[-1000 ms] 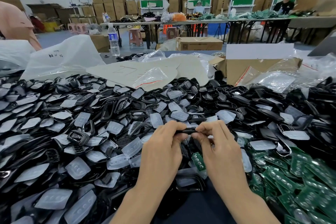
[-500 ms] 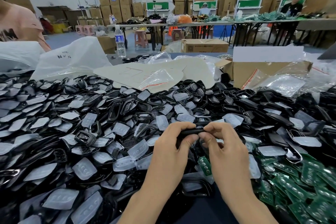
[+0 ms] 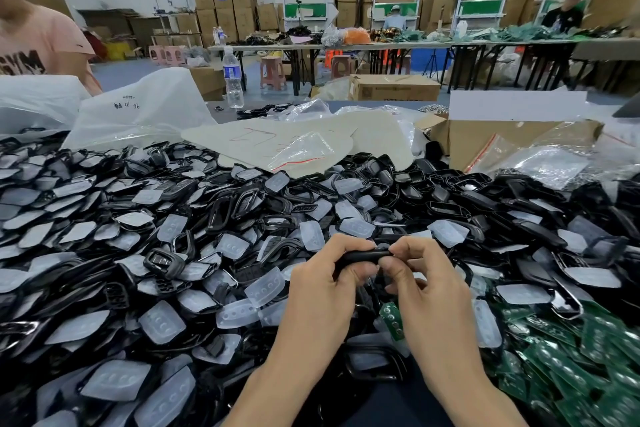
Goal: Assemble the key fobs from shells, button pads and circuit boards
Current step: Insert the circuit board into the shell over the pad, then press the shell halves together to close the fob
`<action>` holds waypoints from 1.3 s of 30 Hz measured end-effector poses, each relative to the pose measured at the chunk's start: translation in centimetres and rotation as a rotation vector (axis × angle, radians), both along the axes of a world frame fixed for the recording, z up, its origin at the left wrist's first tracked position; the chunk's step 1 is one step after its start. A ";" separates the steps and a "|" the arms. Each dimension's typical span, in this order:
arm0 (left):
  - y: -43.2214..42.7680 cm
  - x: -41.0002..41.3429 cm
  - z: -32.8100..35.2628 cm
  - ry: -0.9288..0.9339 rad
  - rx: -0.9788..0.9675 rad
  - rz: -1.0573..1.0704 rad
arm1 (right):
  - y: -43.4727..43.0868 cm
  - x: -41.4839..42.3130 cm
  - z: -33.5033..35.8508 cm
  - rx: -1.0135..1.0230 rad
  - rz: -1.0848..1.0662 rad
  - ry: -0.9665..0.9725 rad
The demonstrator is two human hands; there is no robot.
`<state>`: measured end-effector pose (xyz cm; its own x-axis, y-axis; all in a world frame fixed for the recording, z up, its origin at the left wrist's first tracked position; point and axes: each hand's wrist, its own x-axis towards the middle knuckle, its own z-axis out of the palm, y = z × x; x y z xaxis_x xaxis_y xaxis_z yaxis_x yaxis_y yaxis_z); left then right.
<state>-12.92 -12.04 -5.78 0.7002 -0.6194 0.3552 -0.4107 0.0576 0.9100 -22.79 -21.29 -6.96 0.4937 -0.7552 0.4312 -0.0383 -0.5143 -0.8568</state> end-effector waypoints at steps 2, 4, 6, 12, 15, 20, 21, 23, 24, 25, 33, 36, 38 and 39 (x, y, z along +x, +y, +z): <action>0.1 0.1 0.0 0.006 0.004 0.005 | 0.0 0.0 -0.1 -0.025 0.013 0.010; 0.2 0.2 -0.1 0.016 0.019 0.014 | 0.0 0.1 -0.2 -0.059 0.013 0.020; 0.3 0.2 -0.1 0.030 0.030 0.017 | 0.0 0.1 -0.2 -0.076 0.012 0.017; 0.4 0.3 -0.1 0.056 0.020 0.033 | 0.0 0.2 -0.4 -0.083 0.016 0.003; 0.3 0.0 -0.1 0.038 -0.021 0.041 | -0.2 0.2 -0.5 -0.060 0.025 -0.006; -0.2 -0.2 -0.1 0.064 -0.096 0.052 | 0.1 0.4 0.1 0.216 0.209 -0.179; -0.2 -0.2 -0.1 0.042 -0.085 0.051 | 0.2 0.5 0.2 0.283 0.236 -0.215; -0.2 -0.2 -0.2 -0.018 -0.068 0.034 | 0.0 0.7 0.2 0.417 0.271 -0.279; -0.2 -0.3 -0.2 -0.060 -0.066 0.024 | -0.1 0.7 0.1 0.475 0.279 -0.302; -0.1 -0.4 -0.3 -0.101 -0.066 0.014 | -0.3 0.7 0.0 0.520 0.279 -0.315; 0.1 -0.4 0.4 0.079 -0.125 -0.018 | -0.8 0.6 -0.3 0.523 0.318 -0.276; 0.2 -0.4 0.5 0.082 -0.114 -0.030 | -0.6 0.5 -0.2 0.480 0.321 -0.284; 0.3 -0.5 0.6 0.096 -0.119 -0.038 | -0.8 0.5 -0.2 0.439 0.312 -0.282; 0.3 -0.4 0.6 0.102 -0.121 -0.040 | -0.8 0.5 -0.3 0.410 0.312 -0.274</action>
<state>-13.35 -11.72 -5.15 0.7122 -0.6044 0.3572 -0.3114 0.1840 0.9323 -22.31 -22.11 -7.22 0.6315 -0.7240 0.2776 0.3128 -0.0898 -0.9456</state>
